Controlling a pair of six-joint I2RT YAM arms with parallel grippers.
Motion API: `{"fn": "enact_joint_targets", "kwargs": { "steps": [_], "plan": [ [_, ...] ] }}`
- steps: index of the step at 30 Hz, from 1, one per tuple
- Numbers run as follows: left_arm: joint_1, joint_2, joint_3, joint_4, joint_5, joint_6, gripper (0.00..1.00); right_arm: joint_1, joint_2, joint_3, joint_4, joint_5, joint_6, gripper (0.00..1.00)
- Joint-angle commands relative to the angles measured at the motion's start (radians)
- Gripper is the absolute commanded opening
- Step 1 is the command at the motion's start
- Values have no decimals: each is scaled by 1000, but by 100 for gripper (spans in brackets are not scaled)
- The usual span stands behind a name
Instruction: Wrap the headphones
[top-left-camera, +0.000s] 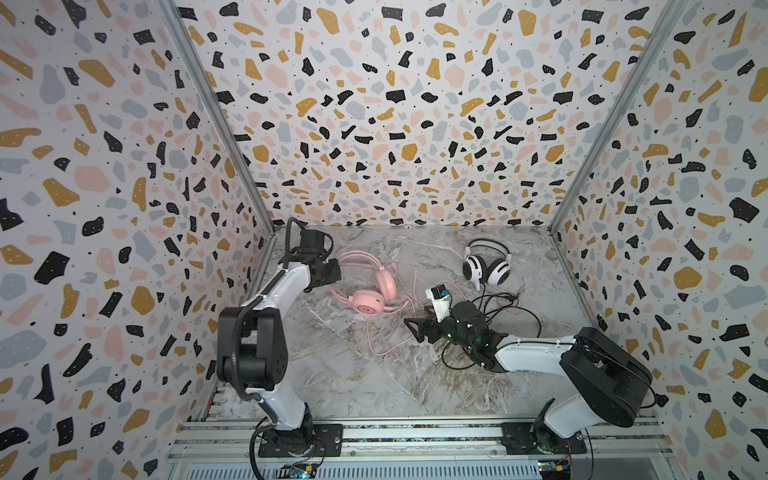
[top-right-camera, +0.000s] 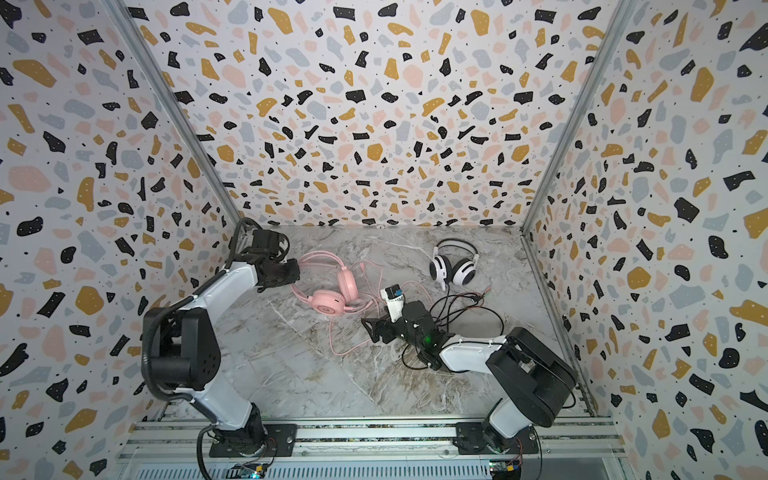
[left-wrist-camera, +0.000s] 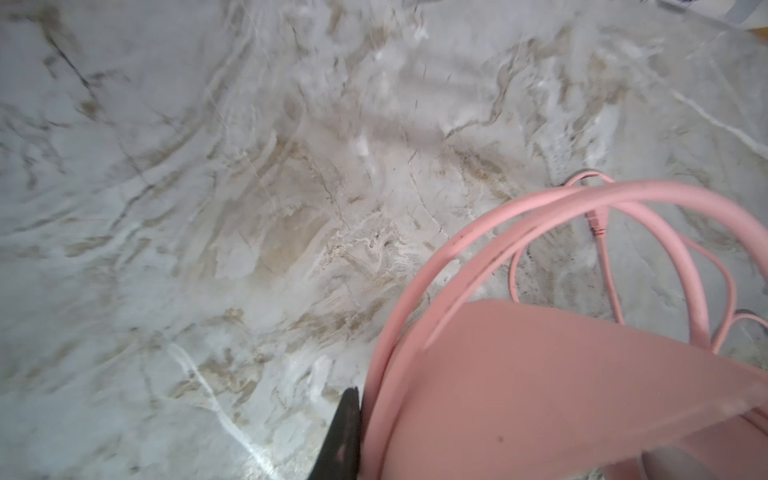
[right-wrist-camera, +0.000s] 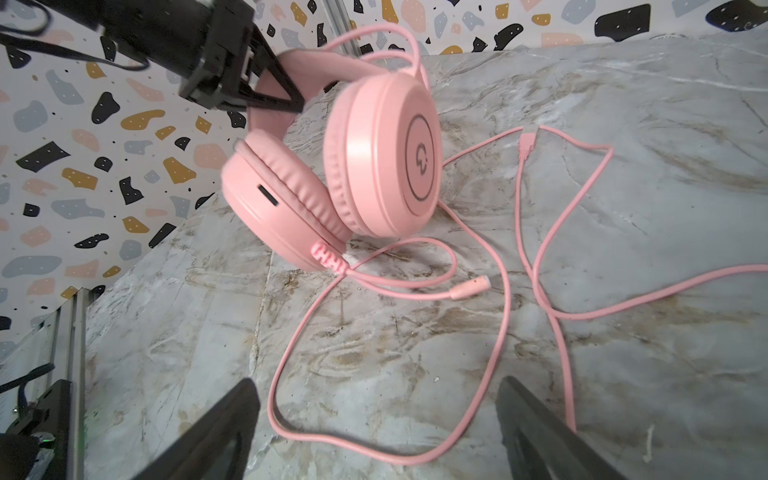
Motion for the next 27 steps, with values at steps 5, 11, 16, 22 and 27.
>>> {"fn": "enact_joint_targets", "kwargs": {
  "steps": [5,11,16,22,27],
  "plan": [
    [-4,-260,-146,33,-4,58,6,4,-93,-9,41,40,-32,92],
    [-19,-401,-310,155,-34,37,0,17,-49,136,-55,25,24,92],
    [-38,-420,-315,140,-56,48,0,97,44,387,-294,16,-18,92],
    [-49,-440,-321,129,-77,55,0,138,210,627,-578,106,-30,93],
    [-52,-457,-330,137,-83,49,0,151,252,659,-652,206,-52,93]
  ]
}}
